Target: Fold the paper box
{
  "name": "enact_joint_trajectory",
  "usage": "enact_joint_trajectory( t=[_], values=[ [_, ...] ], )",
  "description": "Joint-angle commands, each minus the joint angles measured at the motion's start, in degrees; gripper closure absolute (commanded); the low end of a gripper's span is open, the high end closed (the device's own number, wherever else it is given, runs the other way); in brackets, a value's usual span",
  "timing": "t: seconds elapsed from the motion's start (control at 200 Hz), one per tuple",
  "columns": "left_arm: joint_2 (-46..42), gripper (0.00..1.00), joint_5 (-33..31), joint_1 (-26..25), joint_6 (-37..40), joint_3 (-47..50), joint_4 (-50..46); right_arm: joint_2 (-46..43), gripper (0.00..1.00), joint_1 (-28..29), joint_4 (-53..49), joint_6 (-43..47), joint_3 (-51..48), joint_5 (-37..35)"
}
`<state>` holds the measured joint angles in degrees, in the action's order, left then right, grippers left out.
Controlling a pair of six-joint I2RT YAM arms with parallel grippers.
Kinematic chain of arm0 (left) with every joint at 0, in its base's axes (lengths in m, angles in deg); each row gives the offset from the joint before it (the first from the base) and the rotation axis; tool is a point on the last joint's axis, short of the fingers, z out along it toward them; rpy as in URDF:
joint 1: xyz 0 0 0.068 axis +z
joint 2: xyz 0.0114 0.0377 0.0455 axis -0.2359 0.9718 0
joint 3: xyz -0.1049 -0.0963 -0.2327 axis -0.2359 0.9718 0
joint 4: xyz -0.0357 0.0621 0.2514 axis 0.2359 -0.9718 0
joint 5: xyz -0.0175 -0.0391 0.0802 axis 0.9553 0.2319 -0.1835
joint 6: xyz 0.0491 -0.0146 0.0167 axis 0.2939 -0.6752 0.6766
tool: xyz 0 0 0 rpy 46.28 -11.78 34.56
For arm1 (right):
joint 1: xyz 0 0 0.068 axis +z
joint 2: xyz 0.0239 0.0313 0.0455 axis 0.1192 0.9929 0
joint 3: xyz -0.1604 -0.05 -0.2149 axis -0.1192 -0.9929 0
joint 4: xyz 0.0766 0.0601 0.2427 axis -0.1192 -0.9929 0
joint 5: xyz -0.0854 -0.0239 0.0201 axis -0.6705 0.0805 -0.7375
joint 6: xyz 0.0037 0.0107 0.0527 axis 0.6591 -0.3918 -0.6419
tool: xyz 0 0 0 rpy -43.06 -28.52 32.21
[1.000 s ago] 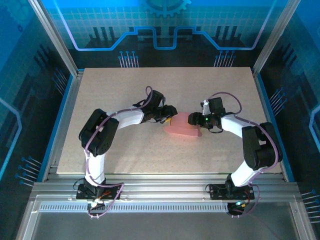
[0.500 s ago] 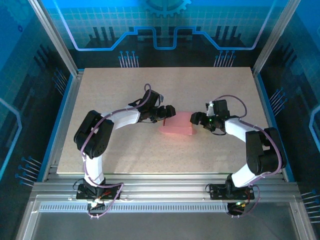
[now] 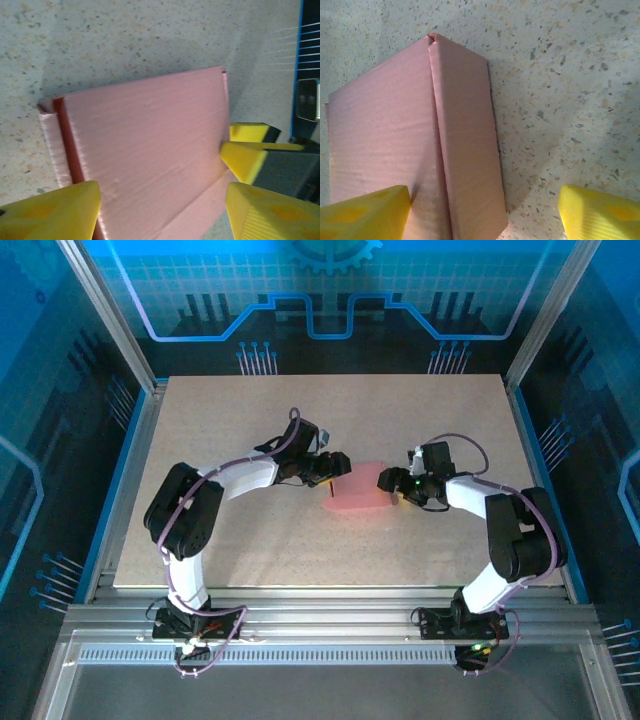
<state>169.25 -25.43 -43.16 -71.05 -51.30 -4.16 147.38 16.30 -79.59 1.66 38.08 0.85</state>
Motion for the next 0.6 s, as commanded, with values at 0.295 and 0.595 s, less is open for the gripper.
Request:
enact_joint_trajectory(
  t=[0.295,0.595],
  values=[
    [-5.3,0.37,-8.3,1.2,1.5,1.3,-7.5,2.6,0.22,0.7,0.9,-0.8,2.4,1.5],
    [-1.1,0.43,-9.3,-1.3,-4.7,1.5,-8.5,2.8,0.23,0.8,1.3,-1.5,2.4,1.6]
  ],
)
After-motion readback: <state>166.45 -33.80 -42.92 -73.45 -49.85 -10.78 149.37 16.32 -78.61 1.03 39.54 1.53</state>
